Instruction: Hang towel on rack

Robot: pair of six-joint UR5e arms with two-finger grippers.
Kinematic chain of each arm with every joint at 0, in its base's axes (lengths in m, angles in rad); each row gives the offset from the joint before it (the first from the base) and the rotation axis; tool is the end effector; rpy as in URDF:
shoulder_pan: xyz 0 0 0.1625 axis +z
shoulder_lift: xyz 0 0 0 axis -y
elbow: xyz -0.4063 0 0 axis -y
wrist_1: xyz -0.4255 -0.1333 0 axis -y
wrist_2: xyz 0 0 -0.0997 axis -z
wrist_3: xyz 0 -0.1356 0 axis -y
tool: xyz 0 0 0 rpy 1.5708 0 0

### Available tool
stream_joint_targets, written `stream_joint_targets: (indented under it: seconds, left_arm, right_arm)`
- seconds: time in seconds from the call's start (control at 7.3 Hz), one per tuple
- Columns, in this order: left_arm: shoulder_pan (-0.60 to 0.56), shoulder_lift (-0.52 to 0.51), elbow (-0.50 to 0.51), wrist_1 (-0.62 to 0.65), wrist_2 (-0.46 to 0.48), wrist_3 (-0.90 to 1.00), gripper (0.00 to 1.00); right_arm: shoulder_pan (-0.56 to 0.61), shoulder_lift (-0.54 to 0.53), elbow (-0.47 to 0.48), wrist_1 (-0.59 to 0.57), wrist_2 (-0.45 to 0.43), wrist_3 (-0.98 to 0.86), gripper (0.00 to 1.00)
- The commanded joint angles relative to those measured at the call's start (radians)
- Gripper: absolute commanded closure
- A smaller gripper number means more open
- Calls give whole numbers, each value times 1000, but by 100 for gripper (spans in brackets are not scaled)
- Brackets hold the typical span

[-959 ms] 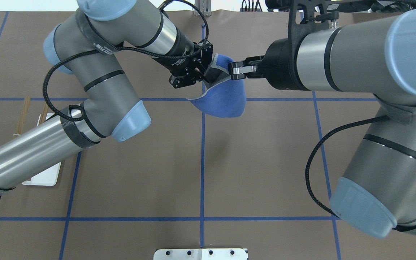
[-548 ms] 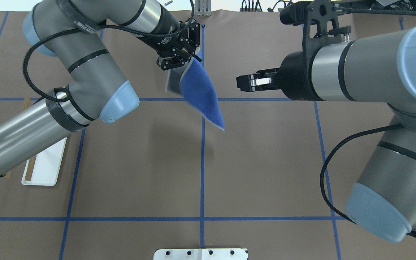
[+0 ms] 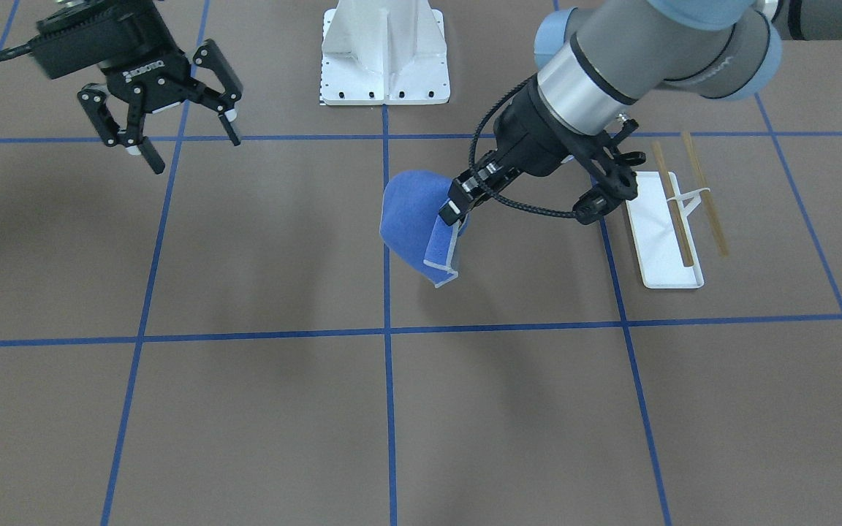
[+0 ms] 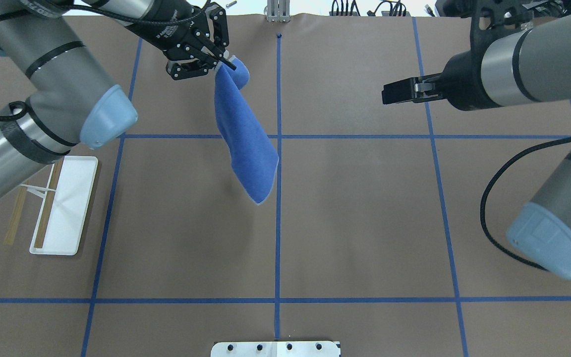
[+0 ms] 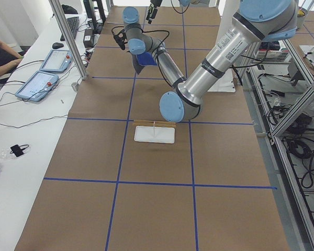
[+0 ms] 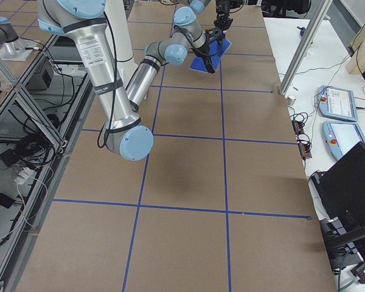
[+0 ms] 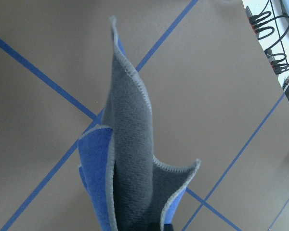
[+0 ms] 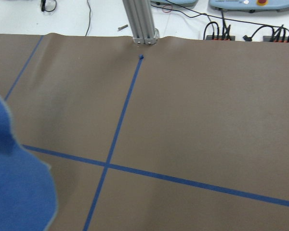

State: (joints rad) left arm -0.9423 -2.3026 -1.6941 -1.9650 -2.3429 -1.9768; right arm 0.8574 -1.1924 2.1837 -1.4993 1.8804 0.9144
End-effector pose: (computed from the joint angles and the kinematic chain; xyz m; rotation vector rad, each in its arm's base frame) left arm 0.3652 -0.5682 0.0798 -0.3331 1.3313 -0.6555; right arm -0.2867 -0.4719 0.1597 0.5197 -0.9571 0.0162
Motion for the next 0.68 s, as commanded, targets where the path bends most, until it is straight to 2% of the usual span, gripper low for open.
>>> stream_joint_targets:
  seconds: [0.0,0.27,0.41,0.55]
  left_arm:
    - [-93,125,-121,0,-39,57,100]
    - [-101,227,-221,2,-39,136,100]
    - [-98,286,-249,0,-36,179,100]
    - [-98,369,-292,0,-36,240,100]
  right_arm:
    - [180,-35,-88,-105,110,-241,0]
    - [369,-56,-224,-200,259,-536,0]
    - [443,-88,-313,-202,346,-604,0]
    - [495,-143,-361,-191,397,-618,0]
